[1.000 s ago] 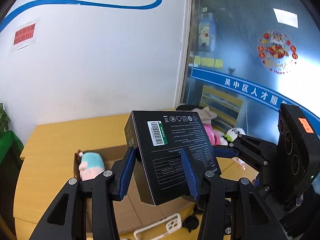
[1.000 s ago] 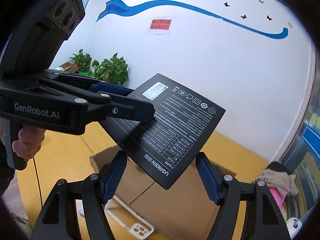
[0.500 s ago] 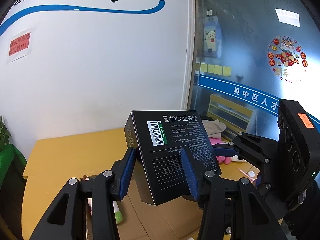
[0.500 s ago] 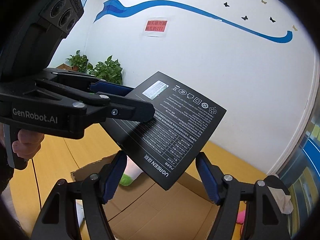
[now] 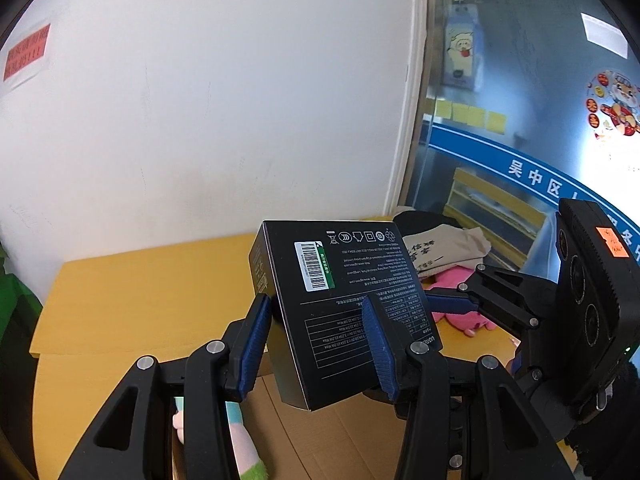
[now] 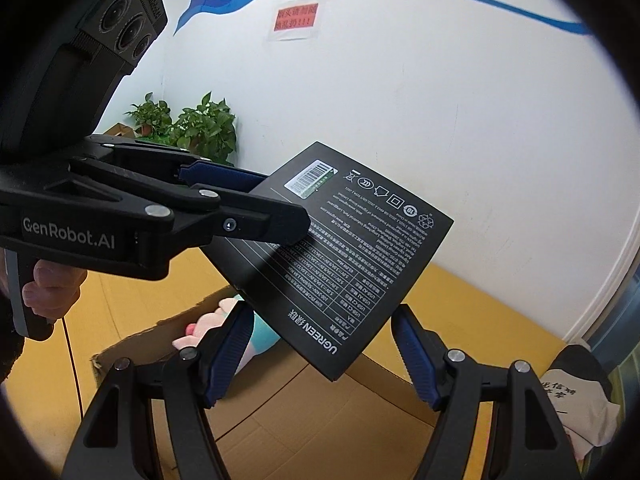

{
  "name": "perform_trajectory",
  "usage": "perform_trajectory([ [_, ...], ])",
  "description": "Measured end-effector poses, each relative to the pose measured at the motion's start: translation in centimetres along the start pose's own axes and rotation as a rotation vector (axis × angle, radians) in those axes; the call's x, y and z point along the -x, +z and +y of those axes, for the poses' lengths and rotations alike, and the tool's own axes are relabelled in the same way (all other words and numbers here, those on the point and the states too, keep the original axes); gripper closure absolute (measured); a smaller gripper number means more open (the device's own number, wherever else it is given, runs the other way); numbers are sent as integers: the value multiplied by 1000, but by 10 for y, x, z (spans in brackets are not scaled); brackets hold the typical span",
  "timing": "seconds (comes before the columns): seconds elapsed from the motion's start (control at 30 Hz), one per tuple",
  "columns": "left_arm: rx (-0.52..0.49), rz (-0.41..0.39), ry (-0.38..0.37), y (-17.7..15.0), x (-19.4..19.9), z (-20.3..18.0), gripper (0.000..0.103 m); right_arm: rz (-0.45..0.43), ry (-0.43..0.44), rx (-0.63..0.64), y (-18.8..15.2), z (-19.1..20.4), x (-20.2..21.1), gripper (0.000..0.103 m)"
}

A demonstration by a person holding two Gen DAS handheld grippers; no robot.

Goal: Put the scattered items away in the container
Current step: 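Lower the black box into the cardboard box and open both grippers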

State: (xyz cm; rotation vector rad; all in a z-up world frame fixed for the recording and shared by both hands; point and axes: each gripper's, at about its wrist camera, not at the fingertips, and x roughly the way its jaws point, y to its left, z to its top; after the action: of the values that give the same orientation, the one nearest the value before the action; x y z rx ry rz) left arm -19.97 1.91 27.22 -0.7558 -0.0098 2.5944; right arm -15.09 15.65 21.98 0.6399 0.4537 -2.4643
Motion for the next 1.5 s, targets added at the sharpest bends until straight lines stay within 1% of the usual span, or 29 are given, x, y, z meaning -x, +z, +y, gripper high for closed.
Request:
perform_trajectory([
  [0.1, 33, 36, -15, -8, -30, 10, 53, 31, 14, -11, -9, -9, -27, 32],
  [0.23, 65, 98, -19, -29, -67, 23, 53, 84, 32, -22, -27, -16, -61, 32],
  [0.37, 83, 148, -13, -47, -94, 31, 53, 128, 72, -62, -49, -22, -89, 32],
  [0.6, 147, 252, -21, -85, -138, 44, 53, 221, 114, -98, -82, -30, -130, 32],
  [0.7, 167, 300, -22, -100, -159, 43, 53, 267, 126, -113, -97, -31, -145, 32],
  [0.8, 184, 341, -9, -112, -175, 43, 53, 314, 137, -123, -110, -31, -161, 32],
  [0.93, 215, 390, 26, -126, -194, 48, 53, 359, 144, -113, -117, -28, -179, 32],
  [1.07, 227, 451, 72, -137, -210, 51, 53, 378, 157, -144, -134, -29, -185, 32],
  [1.13, 197, 480, 111, -144, -215, 52, 54, 374, 166, -160, -137, -29, -190, 32],
  [1.2, 155, 474, 127, -145, -216, 45, 53, 362, 168, -191, -136, -31, -188, 32],
  [1.23, 148, 470, 117, -144, -214, 42, 46, 360, 167, -197, -140, -33, -185, 31],
  [1.27, 151, 462, 107, -142, -212, 40, 37, 357, 164, -196, -139, -33, -181, 29],
  [1.33, 154, 428, 122, -136, -201, 39, 26, 357, 143, -179, -138, -33, -172, 27],
  [1.4, 150, 378, 146, -128, -182, 38, 24, 351, 129, -174, -138, -37, -154, 27],
  [1.5, 153, 297, 143, -116, -143, 38, 19, 322, 108, -185, -129, -36, -123, 26],
])
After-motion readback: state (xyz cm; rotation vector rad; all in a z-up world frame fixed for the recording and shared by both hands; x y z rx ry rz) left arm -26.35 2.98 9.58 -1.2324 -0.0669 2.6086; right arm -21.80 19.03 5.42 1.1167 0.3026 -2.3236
